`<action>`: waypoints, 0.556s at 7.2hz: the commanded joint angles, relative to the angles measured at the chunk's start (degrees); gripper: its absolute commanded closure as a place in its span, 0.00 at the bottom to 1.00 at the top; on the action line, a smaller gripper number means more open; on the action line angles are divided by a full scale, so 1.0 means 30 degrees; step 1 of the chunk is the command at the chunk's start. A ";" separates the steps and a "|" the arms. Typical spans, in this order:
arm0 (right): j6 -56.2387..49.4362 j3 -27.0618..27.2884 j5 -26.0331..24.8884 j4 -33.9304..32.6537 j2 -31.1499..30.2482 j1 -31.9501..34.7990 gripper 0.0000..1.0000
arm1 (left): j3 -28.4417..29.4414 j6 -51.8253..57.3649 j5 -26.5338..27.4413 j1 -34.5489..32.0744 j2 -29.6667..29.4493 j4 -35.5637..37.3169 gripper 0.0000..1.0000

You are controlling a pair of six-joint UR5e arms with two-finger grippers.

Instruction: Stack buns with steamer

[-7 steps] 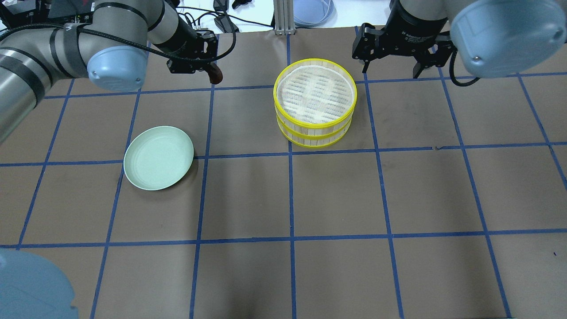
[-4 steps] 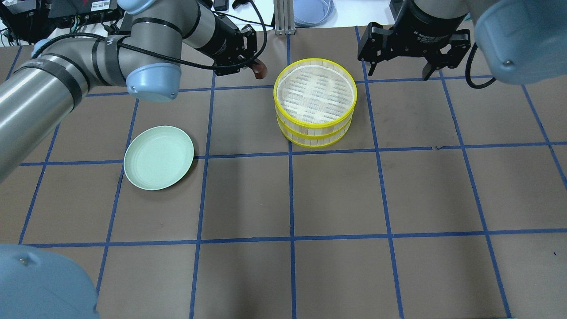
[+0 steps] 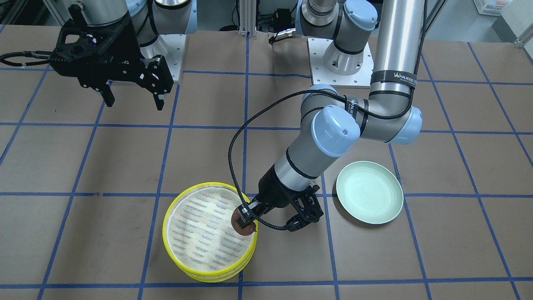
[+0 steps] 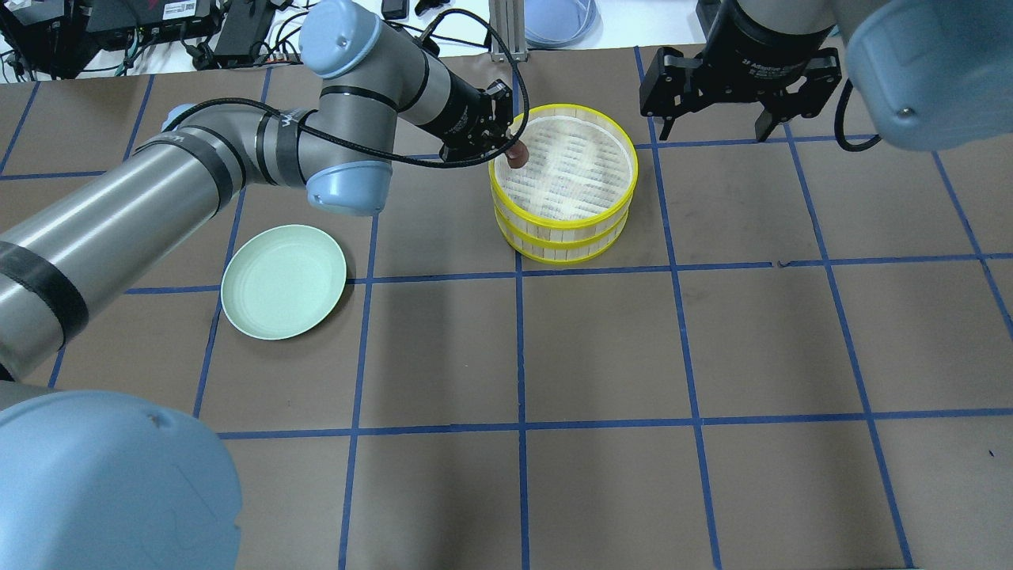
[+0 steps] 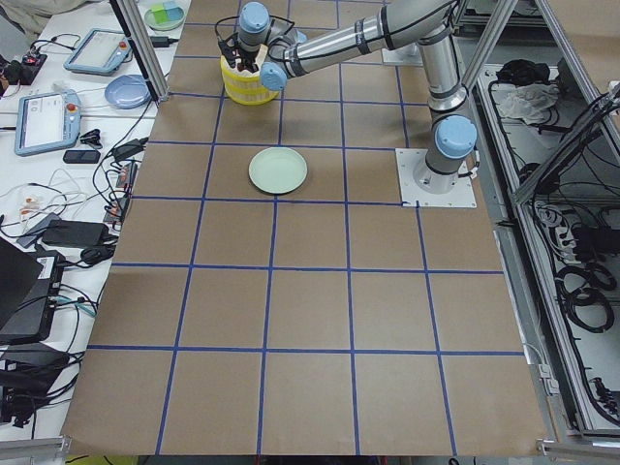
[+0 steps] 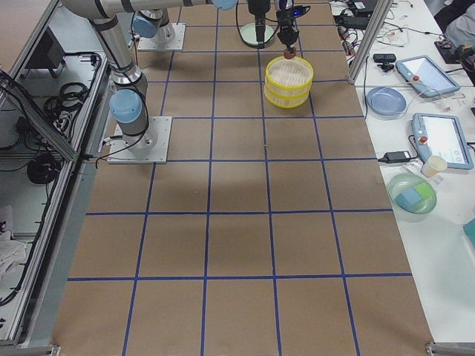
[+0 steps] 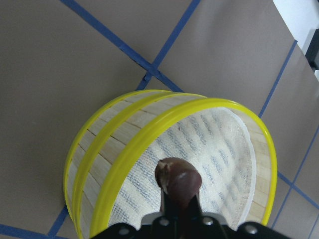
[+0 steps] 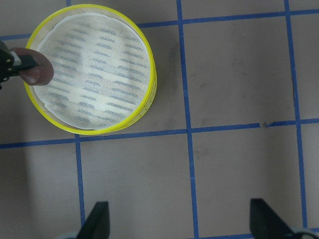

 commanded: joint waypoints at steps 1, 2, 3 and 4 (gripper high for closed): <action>-0.0751 0.0001 -0.0024 0.0664 -0.0008 0.0024 0.00 | -0.0009 -0.0852 0.0228 -0.0172 -0.0256 0.0105 0.14; -0.0752 0.0001 -0.0024 0.0639 0.0021 0.0024 0.00 | 0.0020 -0.1120 0.0112 -0.0172 -0.0199 0.0105 0.00; -0.0752 0.0001 -0.0024 0.0668 0.0022 0.0024 0.00 | 0.0223 -0.1094 0.0053 -0.0172 0.0034 0.0105 0.00; -0.0752 0.0001 -0.0024 0.0639 0.0022 0.0024 0.00 | 0.0225 -0.1064 0.0023 -0.0143 0.0065 0.0076 0.00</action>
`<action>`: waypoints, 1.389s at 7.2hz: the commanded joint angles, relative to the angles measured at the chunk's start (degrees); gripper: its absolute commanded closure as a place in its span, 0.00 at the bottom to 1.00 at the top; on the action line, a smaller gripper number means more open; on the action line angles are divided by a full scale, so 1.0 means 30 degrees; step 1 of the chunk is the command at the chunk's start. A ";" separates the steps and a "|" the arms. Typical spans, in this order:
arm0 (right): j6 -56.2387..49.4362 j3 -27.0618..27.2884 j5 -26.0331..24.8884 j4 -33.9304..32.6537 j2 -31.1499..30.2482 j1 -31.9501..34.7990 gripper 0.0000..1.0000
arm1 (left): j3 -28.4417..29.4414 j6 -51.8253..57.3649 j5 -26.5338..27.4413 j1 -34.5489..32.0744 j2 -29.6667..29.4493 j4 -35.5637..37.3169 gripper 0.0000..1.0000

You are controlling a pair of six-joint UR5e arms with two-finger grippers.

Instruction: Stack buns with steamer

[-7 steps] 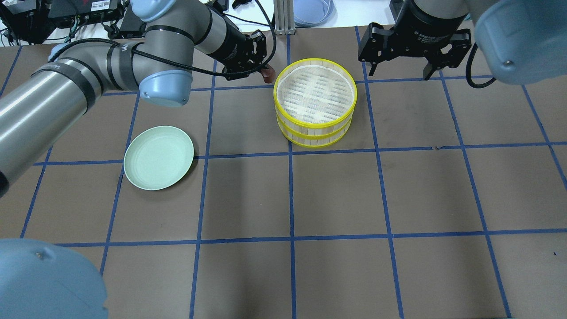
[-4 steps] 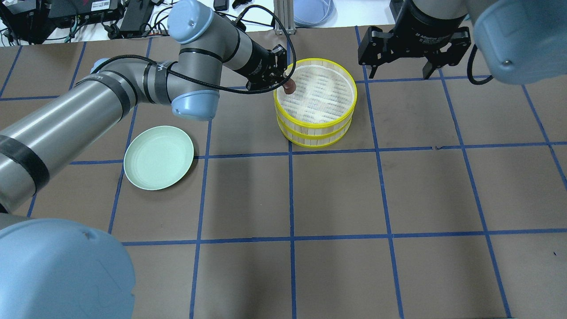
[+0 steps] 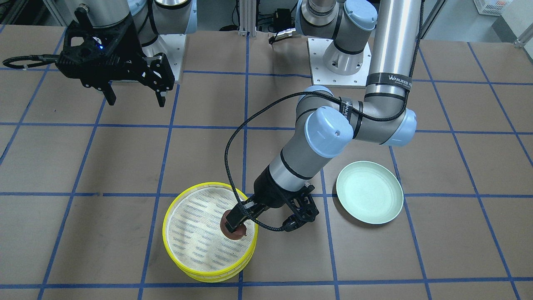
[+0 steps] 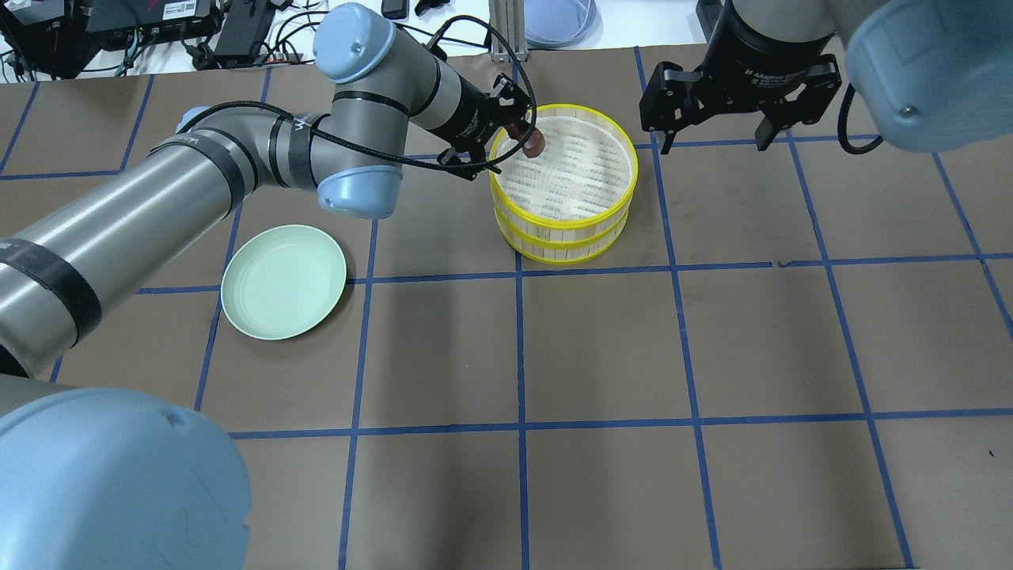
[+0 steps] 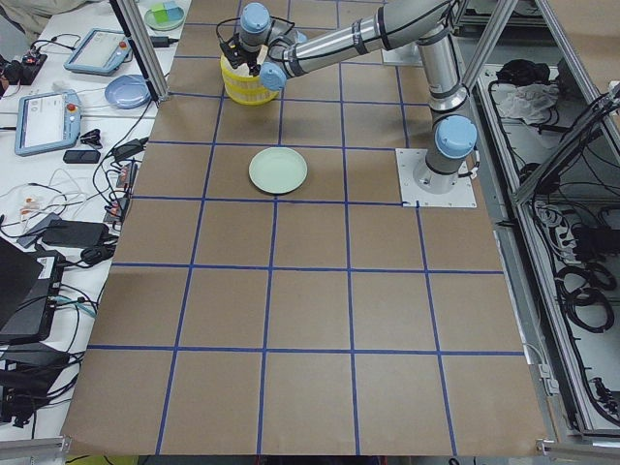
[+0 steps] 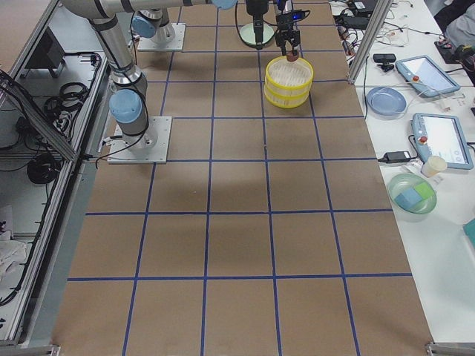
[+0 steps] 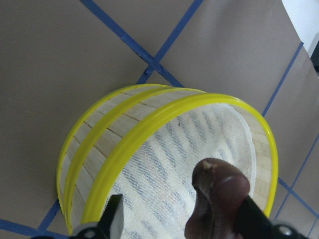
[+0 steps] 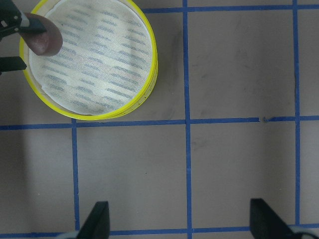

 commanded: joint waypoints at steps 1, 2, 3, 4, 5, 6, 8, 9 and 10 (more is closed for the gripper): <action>-0.0014 0.0000 0.0000 0.0005 0.0035 0.0001 0.00 | 0.0072 -0.0026 -0.0053 0.0021 0.0135 -0.0023 0.00; -0.0014 0.0000 -0.0029 0.0034 0.0064 0.0001 0.00 | 0.0101 0.0003 -0.0053 0.0021 0.0164 -0.0023 0.00; -0.0014 0.0000 -0.0030 0.0034 0.0064 0.0001 0.00 | 0.0101 0.0033 0.0092 0.0021 0.0193 -0.0023 0.00; -0.0014 0.0000 -0.0030 0.0005 0.0064 0.0001 0.00 | 0.0159 0.0439 0.0789 0.0224 0.0542 -0.0516 0.00; 0.0044 0.0000 -0.0001 -0.0024 0.0035 0.0001 0.00 | 0.0247 0.3662 0.2276 0.0865 0.0951 -0.1565 0.00; 0.0044 0.0000 0.0087 -0.0082 -0.0023 0.0001 0.00 | 0.0596 0.5725 0.2929 0.1886 0.1477 -0.3577 0.00; -0.0014 -0.0058 0.0000 0.0034 -0.0169 0.0001 0.00 | 0.1183 1.3620 0.5791 0.4287 0.3115 -0.8612 0.00; -0.0072 -0.0059 -0.0087 0.0034 -0.0402 0.0001 0.00 | 0.1214 1.5106 0.7430 0.5082 0.3964 -1.1304 0.00; -0.0914 -0.0059 -0.0494 -0.0111 -0.0405 0.0001 0.00 | 0.1215 1.6629 0.9158 0.5438 0.4756 -1.2868 0.00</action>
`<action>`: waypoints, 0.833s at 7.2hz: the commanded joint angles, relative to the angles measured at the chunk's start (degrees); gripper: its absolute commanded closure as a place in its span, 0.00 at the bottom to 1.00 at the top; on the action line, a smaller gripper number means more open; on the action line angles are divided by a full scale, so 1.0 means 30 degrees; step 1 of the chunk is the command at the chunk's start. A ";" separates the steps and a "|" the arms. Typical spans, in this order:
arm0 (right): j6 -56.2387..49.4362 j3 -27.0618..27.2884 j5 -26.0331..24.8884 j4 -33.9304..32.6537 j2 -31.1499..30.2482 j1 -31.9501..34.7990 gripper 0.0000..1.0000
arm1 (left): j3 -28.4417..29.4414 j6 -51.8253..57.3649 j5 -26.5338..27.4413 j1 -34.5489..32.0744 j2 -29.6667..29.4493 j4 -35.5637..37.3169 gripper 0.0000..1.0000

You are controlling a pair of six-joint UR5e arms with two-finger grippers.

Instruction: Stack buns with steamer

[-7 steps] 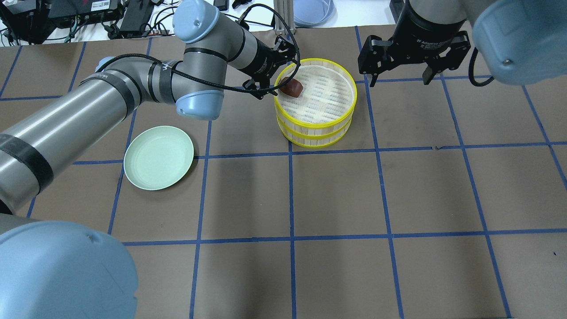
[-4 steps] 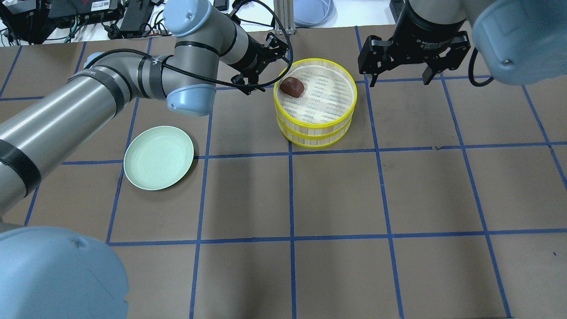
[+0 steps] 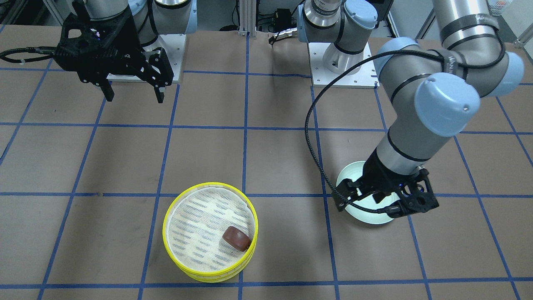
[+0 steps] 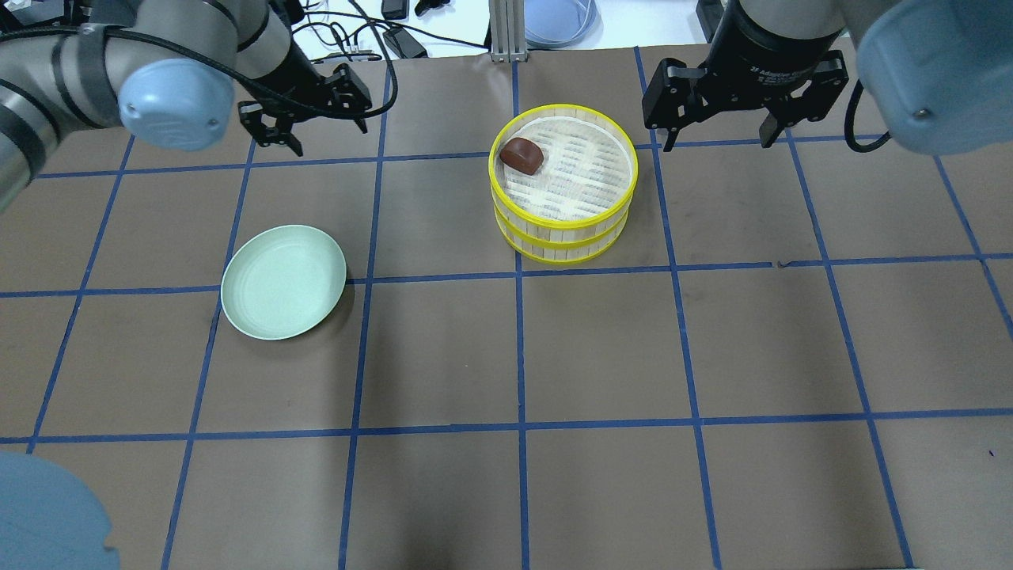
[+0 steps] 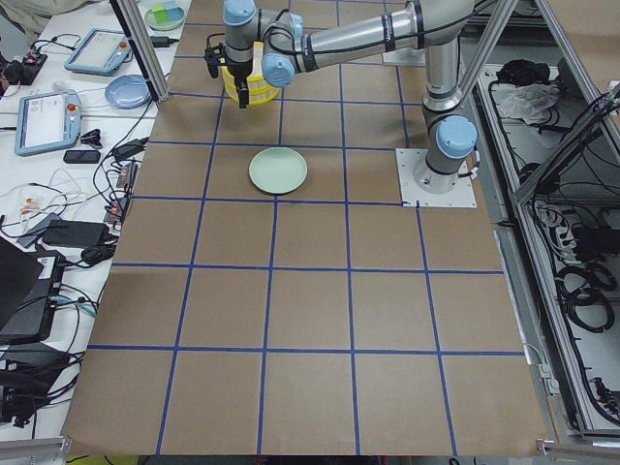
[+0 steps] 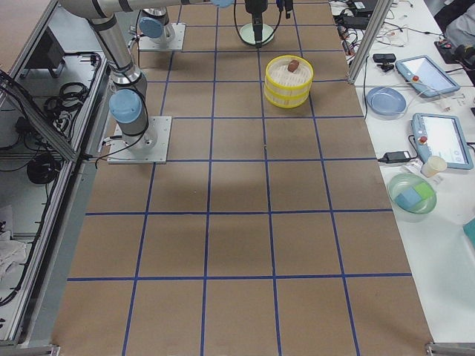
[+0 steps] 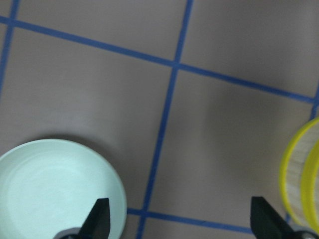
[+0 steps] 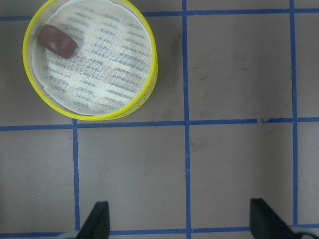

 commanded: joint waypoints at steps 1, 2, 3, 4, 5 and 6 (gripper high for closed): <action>-0.1540 -0.0065 -0.0026 -0.0311 0.0229 -0.0261 0.00 | 0.0052 0.2476 0.2606 0.0684 0.2030 -0.3347 0.00; -0.1722 -0.0210 -0.0110 -0.0284 0.0406 -0.0351 0.00 | 0.0023 0.2624 0.2437 0.0684 0.2968 -0.3385 0.00; -0.1724 -0.0212 -0.0024 -0.0255 0.0408 -0.0323 0.00 | 0.0023 0.3553 0.2522 0.0713 0.3935 -0.4284 0.00; -0.1724 -0.0212 0.0006 -0.0255 0.0379 -0.0322 0.00 | 0.0052 0.3766 0.2842 0.0800 0.4640 -0.4467 0.00; -0.1695 -0.0212 0.0412 -0.0226 0.0379 -0.0322 0.00 | -0.0035 0.3507 0.4122 0.0656 0.4821 -0.5107 0.00; -0.1724 -0.0212 0.0446 -0.0283 0.0408 -0.0322 0.00 | -0.0007 0.2402 0.3525 0.0481 0.5026 -0.6129 0.00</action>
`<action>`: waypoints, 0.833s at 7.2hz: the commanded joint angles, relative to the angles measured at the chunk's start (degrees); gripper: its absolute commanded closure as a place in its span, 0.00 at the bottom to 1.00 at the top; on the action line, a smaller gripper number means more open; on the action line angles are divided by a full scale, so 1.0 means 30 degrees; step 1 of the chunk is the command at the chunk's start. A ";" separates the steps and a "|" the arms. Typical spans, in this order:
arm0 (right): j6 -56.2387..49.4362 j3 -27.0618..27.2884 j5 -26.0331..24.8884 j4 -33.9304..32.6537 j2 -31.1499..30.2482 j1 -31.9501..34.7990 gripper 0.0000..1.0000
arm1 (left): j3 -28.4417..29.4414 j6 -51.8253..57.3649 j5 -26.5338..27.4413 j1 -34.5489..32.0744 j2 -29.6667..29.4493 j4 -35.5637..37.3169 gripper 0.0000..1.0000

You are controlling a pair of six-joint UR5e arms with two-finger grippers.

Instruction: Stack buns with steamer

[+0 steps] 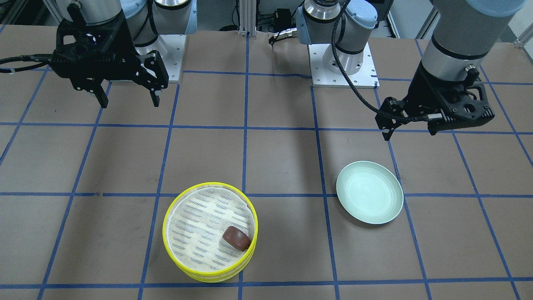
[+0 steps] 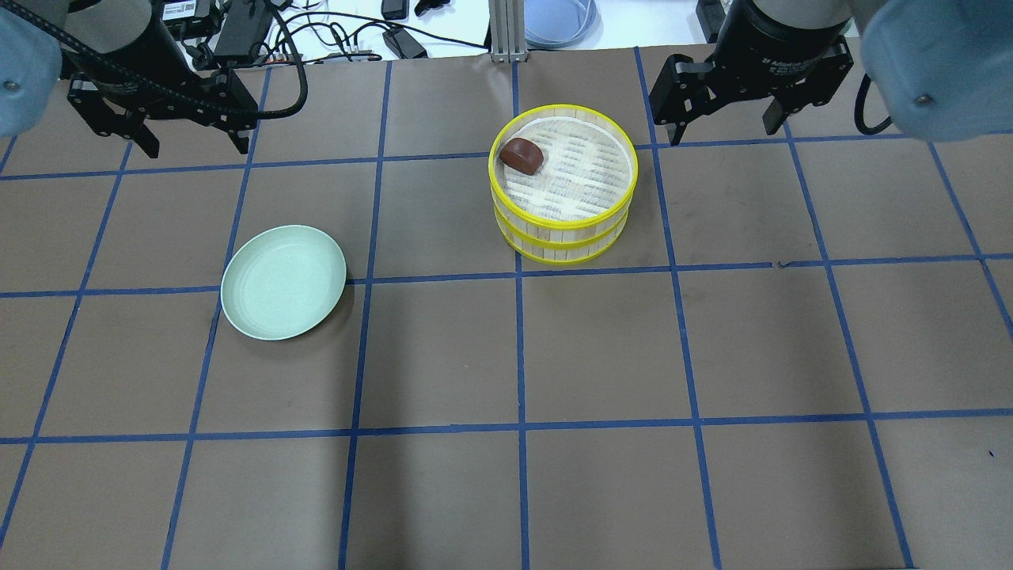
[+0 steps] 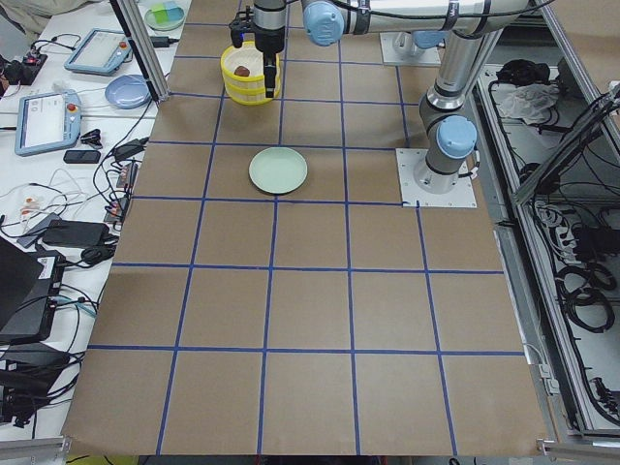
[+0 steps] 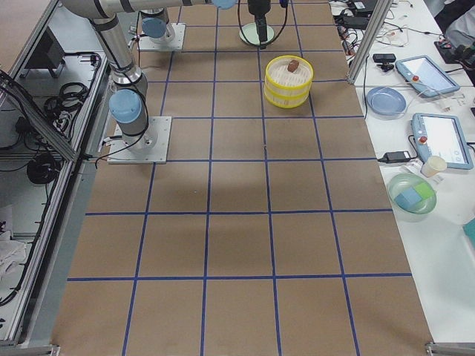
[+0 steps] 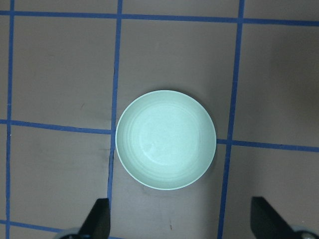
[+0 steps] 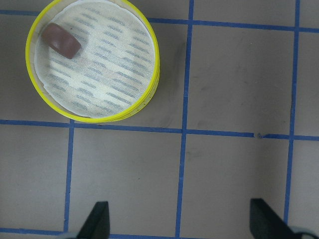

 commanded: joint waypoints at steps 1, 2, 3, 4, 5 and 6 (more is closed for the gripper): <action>-0.0018 -0.0002 0.0158 -0.0034 0.0048 -0.0001 0.00 | 0.0052 -0.0682 -0.2037 -0.0050 0.0487 -0.0861 0.00; 0.0011 -0.0002 0.0187 -0.0034 0.0077 -0.0001 0.00 | 0.0082 0.0218 -0.3217 -0.0049 0.1039 -0.0570 0.00; 0.0011 0.0027 0.0217 -0.0005 0.0078 -0.0001 0.00 | 0.0082 0.1068 -0.4157 0.0009 0.1393 -0.0219 0.00; 0.0011 0.0027 0.0188 -0.0034 0.0078 -0.0001 0.00 | -0.0034 0.3832 -0.4602 0.0097 0.1455 0.1525 0.00; 0.0011 0.0027 0.0188 -0.0034 0.0078 -0.0001 0.00 | -0.0267 0.4295 -0.4577 0.0185 0.1484 0.1948 0.00; 0.0011 0.0027 0.0159 -0.0034 0.0078 -0.0001 0.00 | -0.0298 0.4271 -0.4519 0.0157 0.1513 0.1866 0.00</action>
